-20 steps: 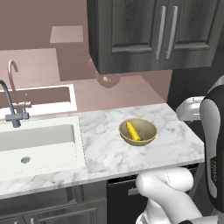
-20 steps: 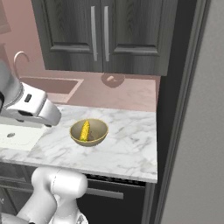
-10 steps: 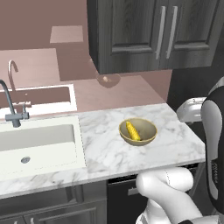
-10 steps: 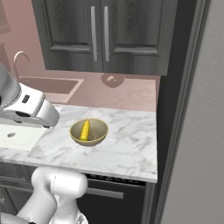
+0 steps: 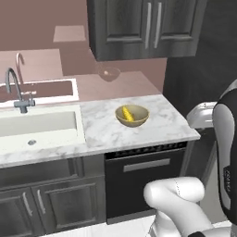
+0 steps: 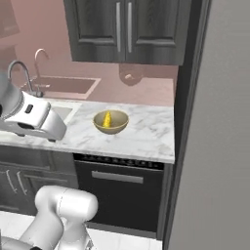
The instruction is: Take the lemon, garlic, and corn from the freezer and place them in the bowl on the counter.
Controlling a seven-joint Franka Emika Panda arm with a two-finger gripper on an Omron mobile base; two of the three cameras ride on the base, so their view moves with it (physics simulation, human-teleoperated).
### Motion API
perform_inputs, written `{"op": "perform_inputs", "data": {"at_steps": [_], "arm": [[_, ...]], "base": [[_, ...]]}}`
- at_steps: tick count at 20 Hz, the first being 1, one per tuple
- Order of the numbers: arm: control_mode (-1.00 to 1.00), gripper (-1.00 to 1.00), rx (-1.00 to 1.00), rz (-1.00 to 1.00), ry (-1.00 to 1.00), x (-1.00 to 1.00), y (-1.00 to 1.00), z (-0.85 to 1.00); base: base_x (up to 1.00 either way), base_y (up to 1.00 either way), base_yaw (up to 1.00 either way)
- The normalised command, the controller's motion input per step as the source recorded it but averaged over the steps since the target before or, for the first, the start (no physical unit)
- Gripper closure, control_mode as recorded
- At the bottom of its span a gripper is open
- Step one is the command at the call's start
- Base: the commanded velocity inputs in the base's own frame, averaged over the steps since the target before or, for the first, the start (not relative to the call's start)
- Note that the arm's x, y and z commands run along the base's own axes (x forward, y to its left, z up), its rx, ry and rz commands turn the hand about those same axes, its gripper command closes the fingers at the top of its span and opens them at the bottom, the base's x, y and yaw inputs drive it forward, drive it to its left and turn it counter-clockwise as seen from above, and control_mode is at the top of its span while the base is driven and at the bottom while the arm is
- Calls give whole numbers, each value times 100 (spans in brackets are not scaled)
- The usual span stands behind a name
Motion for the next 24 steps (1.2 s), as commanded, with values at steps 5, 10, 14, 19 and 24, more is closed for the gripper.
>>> {"op": "perform_inputs", "data": {"at_steps": [5, 10, 14, 19, 24], "arm": [[100, -100, 0, 0, 0, 0, 0, 0], [100, -100, 0, 0, 0, 0, 0, 0], [100, -100, 0, 0, 0, 0, 0, 0], [100, -100, 0, 0, 0, 0, 0, 0], [100, -100, 0, 0, 0, 0, 0, 0]], "base": [[-39, -35, -3], [0, -72, -3], [0, -83, -4], [11, -84, 0], [37, -80, 0]]}}
